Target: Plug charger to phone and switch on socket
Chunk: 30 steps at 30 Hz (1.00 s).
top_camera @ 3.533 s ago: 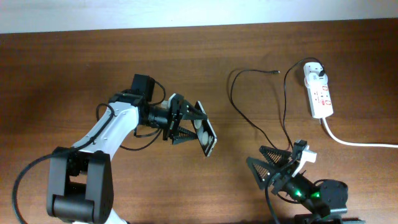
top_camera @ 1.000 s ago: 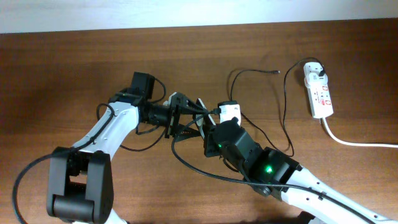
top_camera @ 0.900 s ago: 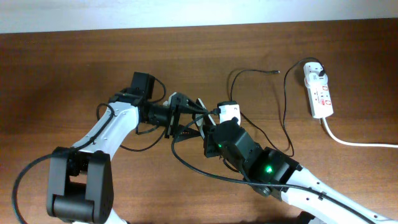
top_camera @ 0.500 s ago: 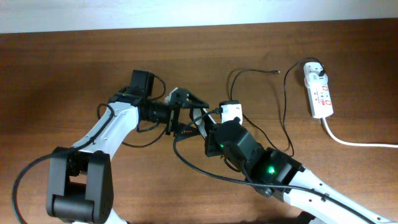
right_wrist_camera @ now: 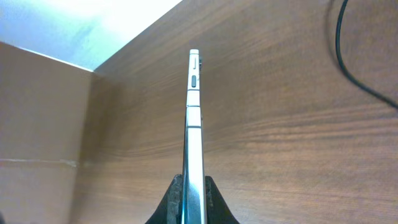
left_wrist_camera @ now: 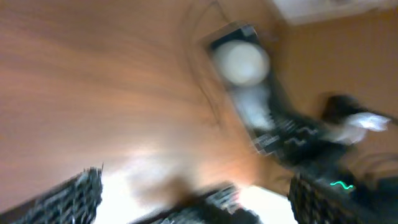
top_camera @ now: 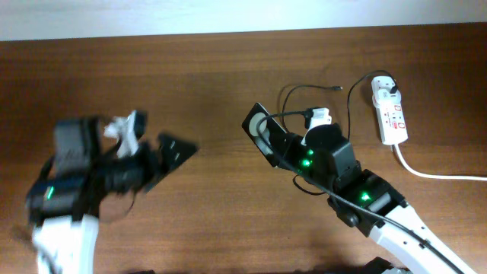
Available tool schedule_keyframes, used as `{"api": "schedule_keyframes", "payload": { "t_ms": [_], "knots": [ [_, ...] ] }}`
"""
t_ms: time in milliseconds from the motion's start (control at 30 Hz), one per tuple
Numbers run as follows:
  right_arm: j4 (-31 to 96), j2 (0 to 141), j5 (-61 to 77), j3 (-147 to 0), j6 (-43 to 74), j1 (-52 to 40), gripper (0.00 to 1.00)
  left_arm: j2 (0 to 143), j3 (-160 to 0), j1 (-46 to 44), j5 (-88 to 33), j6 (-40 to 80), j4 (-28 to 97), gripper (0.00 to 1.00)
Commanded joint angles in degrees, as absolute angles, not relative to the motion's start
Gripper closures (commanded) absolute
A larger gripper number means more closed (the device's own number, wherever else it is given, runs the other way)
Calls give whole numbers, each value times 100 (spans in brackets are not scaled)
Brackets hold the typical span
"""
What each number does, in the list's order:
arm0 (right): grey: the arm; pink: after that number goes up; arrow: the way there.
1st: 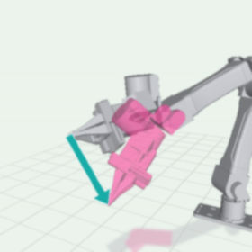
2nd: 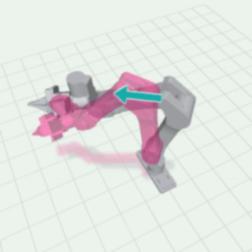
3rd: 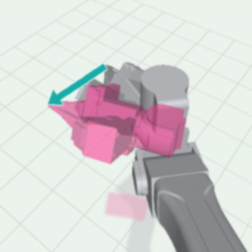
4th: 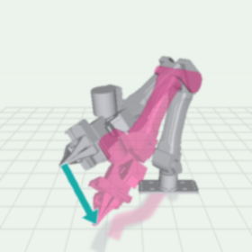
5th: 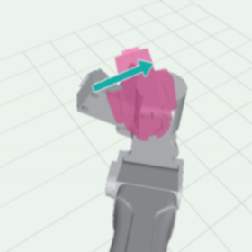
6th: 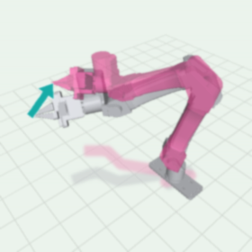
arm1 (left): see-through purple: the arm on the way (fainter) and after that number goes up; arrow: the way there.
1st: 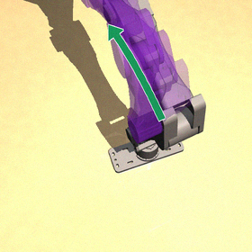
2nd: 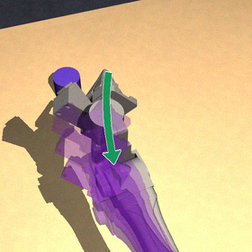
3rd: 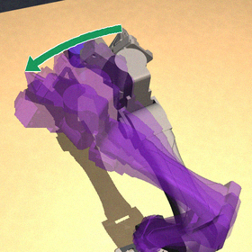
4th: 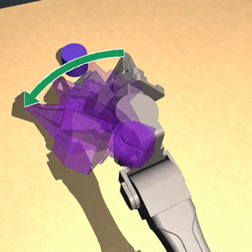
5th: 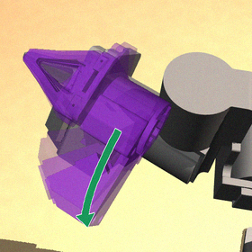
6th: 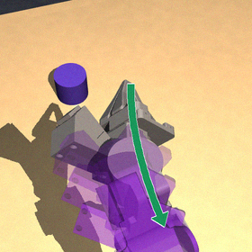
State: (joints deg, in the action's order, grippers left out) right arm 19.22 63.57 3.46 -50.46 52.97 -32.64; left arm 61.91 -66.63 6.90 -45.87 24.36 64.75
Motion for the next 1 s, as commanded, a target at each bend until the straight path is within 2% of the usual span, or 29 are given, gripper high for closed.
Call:
{"api": "schedule_keyframes", "payload": {
  "t_ms": [0, 133, 267, 433, 500, 667, 867, 967],
  "knots": [
    [1859, 6246, 902, -5181, 5959, -3170, 96, 5135, -6641, 1081, -1323, 1986, 7279, 1],
    [1859, 6475, 1063, -5177, 6311, -3183, 96, 4254, -6547, 1094, -1109, 2196, 7679, 1],
    [1857, 6746, 1400, -5177, 6414, -3183, 96, 4117, -5787, 1094, -1188, 4010, 7402, 1],
    [1813, 6766, 1463, -5177, 6576, -3183, 96, 4169, -4029, 1092, -3992, 5374, 5164, 1],
    [1815, 6766, 1463, -5177, 6840, -3183, 96, 4338, -3566, 1092, -4716, 6226, 4421, 1],
    [1815, 6766, 1492, -5177, 7319, -3186, 96, 5103, -3404, 1087, -5655, 7201, 3096, 1],
    [1815, 6766, 1612, -5177, 8036, -3186, 96, 6049, -3404, 508, -5767, 8119, 1999, 1],
    [1813, 6768, 1658, -5177, 8510, -3186, 96, 6495, -3404, -137, -5721, 9091, 305, 1]
  ]
}}
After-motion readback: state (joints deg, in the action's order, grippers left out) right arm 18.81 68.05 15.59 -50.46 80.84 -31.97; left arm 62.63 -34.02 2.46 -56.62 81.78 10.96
